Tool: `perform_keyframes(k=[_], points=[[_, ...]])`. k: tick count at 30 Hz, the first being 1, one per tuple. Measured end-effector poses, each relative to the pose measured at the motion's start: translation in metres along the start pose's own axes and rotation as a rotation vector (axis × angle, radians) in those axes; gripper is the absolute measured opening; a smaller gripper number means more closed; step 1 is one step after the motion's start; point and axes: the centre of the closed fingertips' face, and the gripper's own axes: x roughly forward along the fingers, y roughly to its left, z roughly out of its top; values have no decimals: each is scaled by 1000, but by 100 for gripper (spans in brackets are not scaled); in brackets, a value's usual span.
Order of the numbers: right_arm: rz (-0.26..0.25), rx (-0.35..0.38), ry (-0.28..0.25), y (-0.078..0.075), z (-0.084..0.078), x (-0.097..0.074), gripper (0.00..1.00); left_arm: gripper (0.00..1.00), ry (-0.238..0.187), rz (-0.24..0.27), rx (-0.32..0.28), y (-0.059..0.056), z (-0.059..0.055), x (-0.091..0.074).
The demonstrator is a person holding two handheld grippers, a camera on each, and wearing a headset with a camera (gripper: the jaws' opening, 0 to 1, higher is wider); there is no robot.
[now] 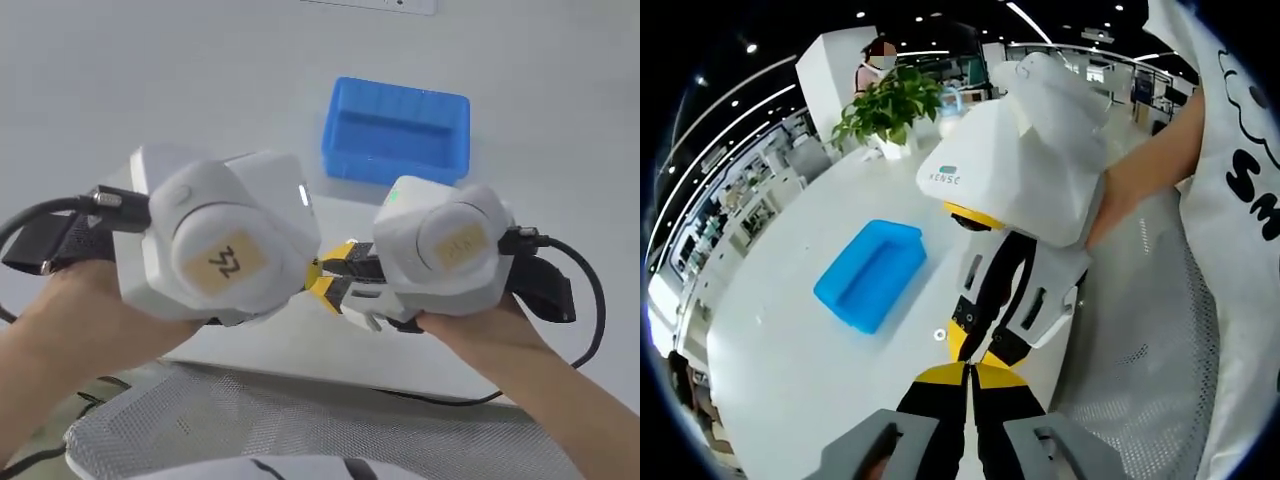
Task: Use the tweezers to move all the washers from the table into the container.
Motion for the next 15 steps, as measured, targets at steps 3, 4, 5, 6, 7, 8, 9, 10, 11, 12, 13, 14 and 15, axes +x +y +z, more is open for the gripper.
perform_keyframes(k=[3,4,5,6,7,8,9,10,11,12,13,14,15], points=[[0,10,2,-1,-1,1,9,0,-9,-7,-8,-1,1,2],[0,11,2,-1,-1,0,9,0,-11,-8,-9,-1,1,2],[-4,11,1,-1,0,0,9,0,-12,-7,-9,-1,1,2],[-6,8,0,-2,0,0,9,0,-12,-8,-9,0,1,2],[-8,2,-1,-2,1,0,9,0,-13,-8,-10,1,1,2],[-9,-1,-2,-3,2,0,10,0,-13,-7,-8,1,1,2],[-11,-4,-3,-3,3,-1,10,0,-12,-5,-1,2,1,2],[-12,-10,-5,-4,4,-2,10,0,-9,-4,7,2,1,3],[-13,-13,-6,-4,5,-2,10,0,-9,-1,17,3,2,3],[-15,-14,-6,-5,6,-2,10,0,-10,2,36,3,3,4],[-17,-15,-7,-6,6,-2,10,0,-2,0,36,3,2,5],[-19,-16,-4,-7,6,-2,10,0,-4,-1,41,3,4,6],[-20,-18,-4,-7,6,-2,10,0,-6,-2,42,4,4,7]])
